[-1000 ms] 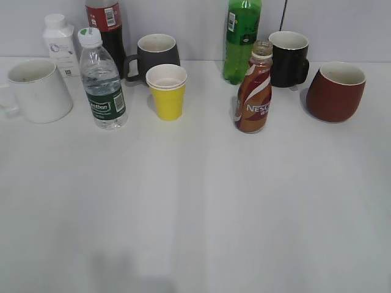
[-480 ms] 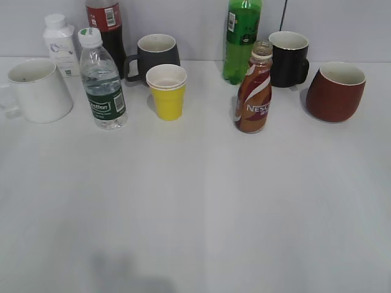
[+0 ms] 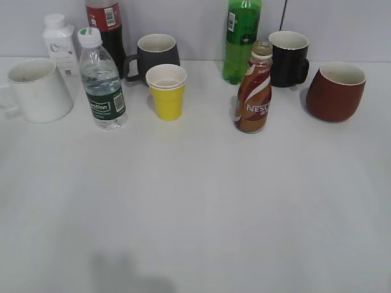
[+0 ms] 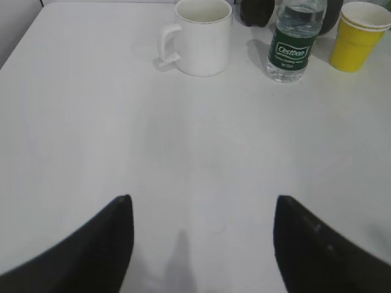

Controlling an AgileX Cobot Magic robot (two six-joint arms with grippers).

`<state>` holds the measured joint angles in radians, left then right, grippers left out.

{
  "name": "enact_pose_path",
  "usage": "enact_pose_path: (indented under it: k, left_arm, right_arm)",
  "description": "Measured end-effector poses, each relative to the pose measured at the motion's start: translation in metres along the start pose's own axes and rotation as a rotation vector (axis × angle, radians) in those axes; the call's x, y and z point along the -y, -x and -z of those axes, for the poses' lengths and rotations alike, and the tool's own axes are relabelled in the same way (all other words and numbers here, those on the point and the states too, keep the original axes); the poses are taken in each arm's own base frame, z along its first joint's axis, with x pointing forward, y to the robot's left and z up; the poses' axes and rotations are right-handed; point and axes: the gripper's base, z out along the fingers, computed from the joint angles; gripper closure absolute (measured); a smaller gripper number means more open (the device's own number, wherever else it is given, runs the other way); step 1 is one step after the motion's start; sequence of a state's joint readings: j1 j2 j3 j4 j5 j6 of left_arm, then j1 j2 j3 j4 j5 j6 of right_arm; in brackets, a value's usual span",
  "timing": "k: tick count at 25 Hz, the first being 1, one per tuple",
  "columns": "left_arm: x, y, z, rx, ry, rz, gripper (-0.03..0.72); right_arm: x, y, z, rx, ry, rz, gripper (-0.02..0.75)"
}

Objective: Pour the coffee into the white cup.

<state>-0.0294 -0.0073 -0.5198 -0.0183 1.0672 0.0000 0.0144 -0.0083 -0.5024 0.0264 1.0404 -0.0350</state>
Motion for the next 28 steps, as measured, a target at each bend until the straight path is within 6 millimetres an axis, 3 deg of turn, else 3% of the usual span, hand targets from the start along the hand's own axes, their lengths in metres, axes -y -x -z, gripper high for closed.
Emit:
enact_pose_path:
  k: [13, 21, 28]
  left_arm:
    - [0.000, 0.009, 0.005, 0.079, 0.000, 0.000, 0.153]
    - [0.000, 0.034, 0.009, 0.368, 0.004, -0.004, 0.154]
    - [-0.001, 0.044, -0.016, 0.500, 0.006, -0.003, 0.155]
  right_arm:
    - [0.000, 0.000, 0.000, 0.000, 0.000, 0.000, 0.258]
    - [0.000, 0.000, 0.000, 0.000, 0.000, 0.000, 0.258]
    - [0.000, 0.000, 0.000, 0.000, 0.000, 0.000, 0.258]
